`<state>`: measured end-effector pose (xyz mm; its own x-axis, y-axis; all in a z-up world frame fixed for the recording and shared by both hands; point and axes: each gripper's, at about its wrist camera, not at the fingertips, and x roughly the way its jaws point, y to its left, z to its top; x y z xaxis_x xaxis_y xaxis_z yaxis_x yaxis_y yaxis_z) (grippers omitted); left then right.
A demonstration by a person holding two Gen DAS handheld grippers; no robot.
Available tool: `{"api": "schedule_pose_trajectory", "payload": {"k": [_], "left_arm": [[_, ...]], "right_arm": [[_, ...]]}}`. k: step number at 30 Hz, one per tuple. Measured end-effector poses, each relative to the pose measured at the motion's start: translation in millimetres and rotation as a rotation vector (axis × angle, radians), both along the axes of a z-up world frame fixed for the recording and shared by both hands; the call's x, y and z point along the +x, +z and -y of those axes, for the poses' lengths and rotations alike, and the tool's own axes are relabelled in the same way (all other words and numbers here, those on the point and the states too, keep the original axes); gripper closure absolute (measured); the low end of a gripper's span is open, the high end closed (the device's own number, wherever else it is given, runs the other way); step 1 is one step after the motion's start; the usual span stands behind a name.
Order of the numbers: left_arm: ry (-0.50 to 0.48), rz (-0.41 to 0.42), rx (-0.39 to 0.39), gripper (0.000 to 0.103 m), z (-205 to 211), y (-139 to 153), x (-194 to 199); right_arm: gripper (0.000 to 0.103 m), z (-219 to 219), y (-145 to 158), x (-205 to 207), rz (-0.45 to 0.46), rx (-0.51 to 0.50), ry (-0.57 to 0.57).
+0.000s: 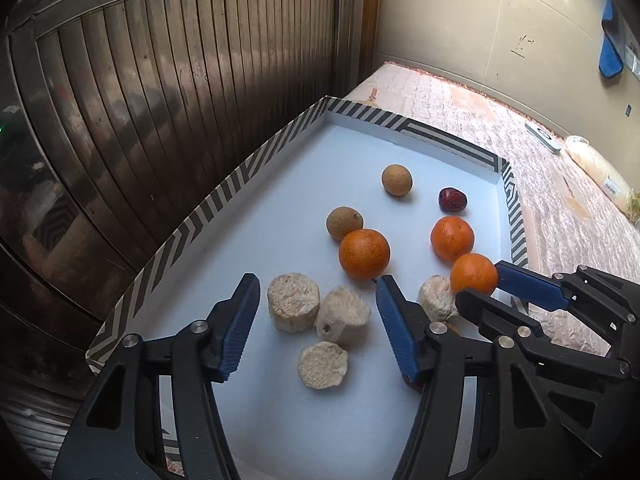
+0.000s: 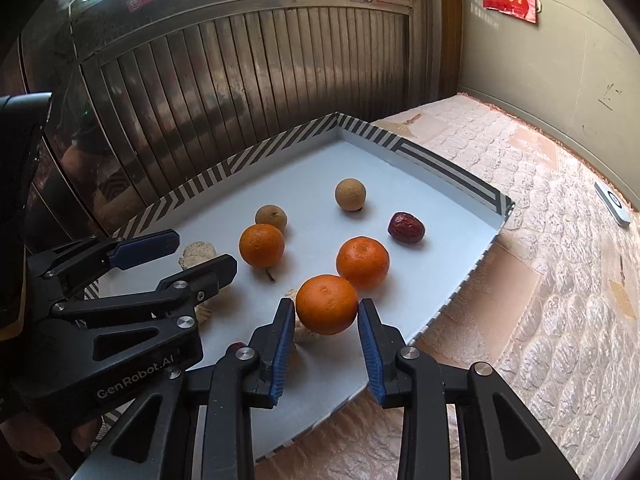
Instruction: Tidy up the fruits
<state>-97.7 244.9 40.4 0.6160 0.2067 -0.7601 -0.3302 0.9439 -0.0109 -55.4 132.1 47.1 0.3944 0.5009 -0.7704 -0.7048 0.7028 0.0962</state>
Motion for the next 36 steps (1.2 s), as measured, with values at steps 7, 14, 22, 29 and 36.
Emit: {"api": "schedule_pose_trajectory", "payload": {"k": [7, 14, 22, 29, 36], "left_arm": [[0.002, 0.004, 0.003, 0.042, 3.8, 1.0, -1.8], [0.012, 0.04, 0.043, 0.042, 11.5, 8.4, -5.9], [0.009, 0.078, 0.061, 0.042, 21.1, 18.8, -10.5], [0.011, 0.108, 0.082, 0.042, 29.5, 29.4, -16.3], [0.011, 0.137, 0.081, 0.028, 38.9, 36.8, -24.1]], "right_arm": [[0.069, 11.1, 4.4, -5.0, 0.013, 0.02, -0.022], [0.069, 20.3, 11.5, -16.4, 0.048, 0.031, -0.052], [0.058, 33.8, 20.4, -23.9, 0.108, 0.046, -0.126], [0.057, 46.8, 33.2, -34.0, 0.132, 0.08, -0.155], [0.053, 58.7, 41.9, -44.4, 0.159, 0.095, -0.197]]}}
